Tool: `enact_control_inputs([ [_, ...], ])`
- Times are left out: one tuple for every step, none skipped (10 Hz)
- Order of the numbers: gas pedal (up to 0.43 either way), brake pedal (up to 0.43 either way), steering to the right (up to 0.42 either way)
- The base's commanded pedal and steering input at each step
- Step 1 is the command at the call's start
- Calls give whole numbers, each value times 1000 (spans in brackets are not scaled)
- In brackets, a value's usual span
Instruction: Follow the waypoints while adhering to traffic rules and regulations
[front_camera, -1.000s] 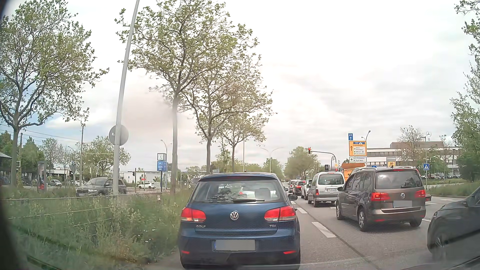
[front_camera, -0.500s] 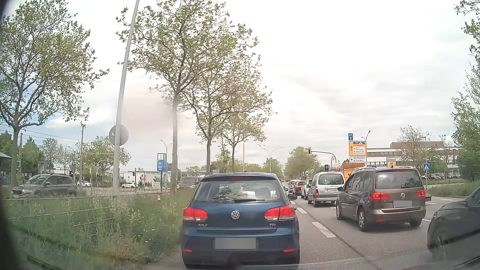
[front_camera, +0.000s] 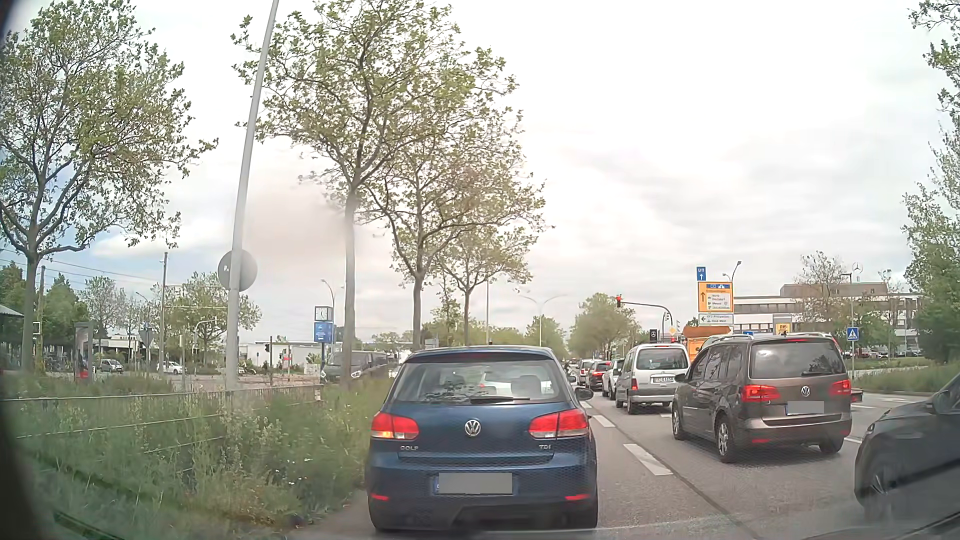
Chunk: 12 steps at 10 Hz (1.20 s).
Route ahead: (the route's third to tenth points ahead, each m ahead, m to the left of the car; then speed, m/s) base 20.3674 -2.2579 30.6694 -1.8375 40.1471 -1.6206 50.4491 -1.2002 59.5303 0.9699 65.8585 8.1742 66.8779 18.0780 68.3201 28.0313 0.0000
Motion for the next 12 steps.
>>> enact_control_inputs([
  [0, 274, 4],
  [0, 274, 4],
  [0, 274, 4],
  [0, 274, 4],
  [0, 274, 4],
  [0, 274, 4],
  [0, 274, 4],
  [0, 274, 4],
  [0, 274, 4],
  [0, 274, 4],
  [0, 274, 4],
  [0, 274, 4],
])
